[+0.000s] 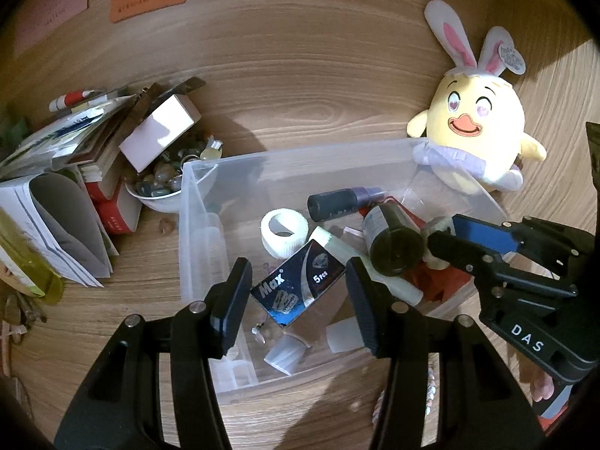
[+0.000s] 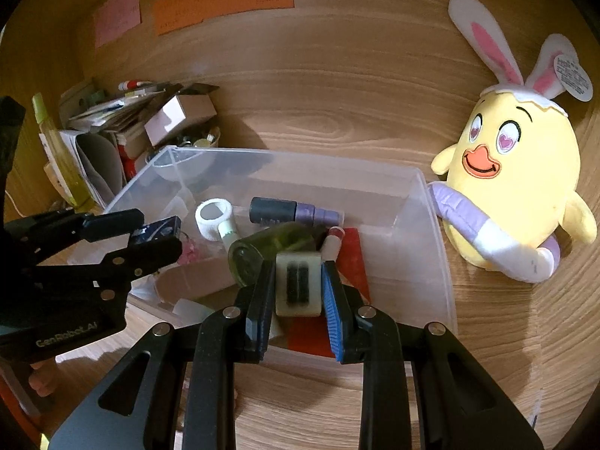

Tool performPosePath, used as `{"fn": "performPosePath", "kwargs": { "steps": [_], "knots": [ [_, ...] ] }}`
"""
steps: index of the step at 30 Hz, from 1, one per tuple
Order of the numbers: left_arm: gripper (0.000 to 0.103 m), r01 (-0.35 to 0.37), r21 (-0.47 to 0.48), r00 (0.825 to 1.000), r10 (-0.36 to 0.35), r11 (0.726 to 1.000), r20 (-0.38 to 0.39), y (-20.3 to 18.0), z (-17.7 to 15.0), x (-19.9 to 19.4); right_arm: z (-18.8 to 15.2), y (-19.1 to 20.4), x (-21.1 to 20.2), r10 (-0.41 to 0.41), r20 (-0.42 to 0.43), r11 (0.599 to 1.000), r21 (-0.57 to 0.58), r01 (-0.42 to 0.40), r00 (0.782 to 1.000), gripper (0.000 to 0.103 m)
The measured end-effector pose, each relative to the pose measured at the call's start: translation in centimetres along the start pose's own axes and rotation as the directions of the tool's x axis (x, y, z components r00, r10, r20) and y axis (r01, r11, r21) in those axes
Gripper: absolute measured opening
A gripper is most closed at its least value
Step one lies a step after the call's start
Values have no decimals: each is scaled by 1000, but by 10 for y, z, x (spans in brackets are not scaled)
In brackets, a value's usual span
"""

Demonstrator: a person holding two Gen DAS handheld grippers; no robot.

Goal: Organize objects
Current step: 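Open both tools to release the tile and staple box in the box, then withdraw both tools from the box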

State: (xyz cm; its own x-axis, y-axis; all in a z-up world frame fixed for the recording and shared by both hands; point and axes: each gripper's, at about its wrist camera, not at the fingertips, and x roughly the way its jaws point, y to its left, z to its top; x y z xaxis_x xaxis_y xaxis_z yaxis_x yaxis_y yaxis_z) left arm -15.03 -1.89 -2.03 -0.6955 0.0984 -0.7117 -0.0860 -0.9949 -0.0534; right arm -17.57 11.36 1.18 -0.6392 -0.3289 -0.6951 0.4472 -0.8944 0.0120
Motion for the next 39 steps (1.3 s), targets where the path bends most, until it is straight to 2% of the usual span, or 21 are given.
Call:
{"fn": "performPosePath", "kwargs": {
  "steps": [6, 10, 13, 16, 18, 21, 24, 27, 30, 39],
  "knots": [
    [54, 0, 6, 1000, 0, 1000, -1, -1, 1, -1, 0, 0, 1, -3, -3, 1000, 4, 3, 1000, 23],
    [67, -8, 10, 1000, 7, 1000, 29, 0, 0, -8, 0, -1, 0, -1, -5, 1000, 3, 1, 1000, 23],
    [71, -10, 9, 999, 9, 1000, 47, 0, 1, -15, 0, -3, -2, 2, -1, 1000, 5, -2, 1000, 24],
    [75, -7, 9, 998, 6, 1000, 57, 0, 1, -21, 0, -3, -7, -2, 13, 1000, 5, 2, 1000, 35],
    [77, -13, 16, 998, 12, 1000, 67, -2, 0, -26, 0, -1, -14, -7, 31, 1000, -4, 8, 999, 47],
    [82, -24, 26, 996, 21, 999, 88, -4, -1, -36, -1, 4, -26, -19, 67, 999, -25, 20, 998, 55],
    [84, -27, 34, 994, 23, 999, 103, -6, -2, -45, -5, 9, -36, -27, 89, 998, -47, 31, 996, 59],
    [94, -25, 32, 994, 21, 999, 109, -5, -5, -51, -8, 12, -44, -22, 98, 998, -62, 28, 995, 62],
    [94, -31, 35, 993, 27, 999, 112, -4, -10, -57, -13, 13, -51, -20, 106, 997, -69, 28, 994, 68],
    [94, -39, 8, 995, 38, 999, 89, 10, -32, -69, -32, 11, -62, -12, 94, 998, -61, 18, 995, 68]
  ]
}}
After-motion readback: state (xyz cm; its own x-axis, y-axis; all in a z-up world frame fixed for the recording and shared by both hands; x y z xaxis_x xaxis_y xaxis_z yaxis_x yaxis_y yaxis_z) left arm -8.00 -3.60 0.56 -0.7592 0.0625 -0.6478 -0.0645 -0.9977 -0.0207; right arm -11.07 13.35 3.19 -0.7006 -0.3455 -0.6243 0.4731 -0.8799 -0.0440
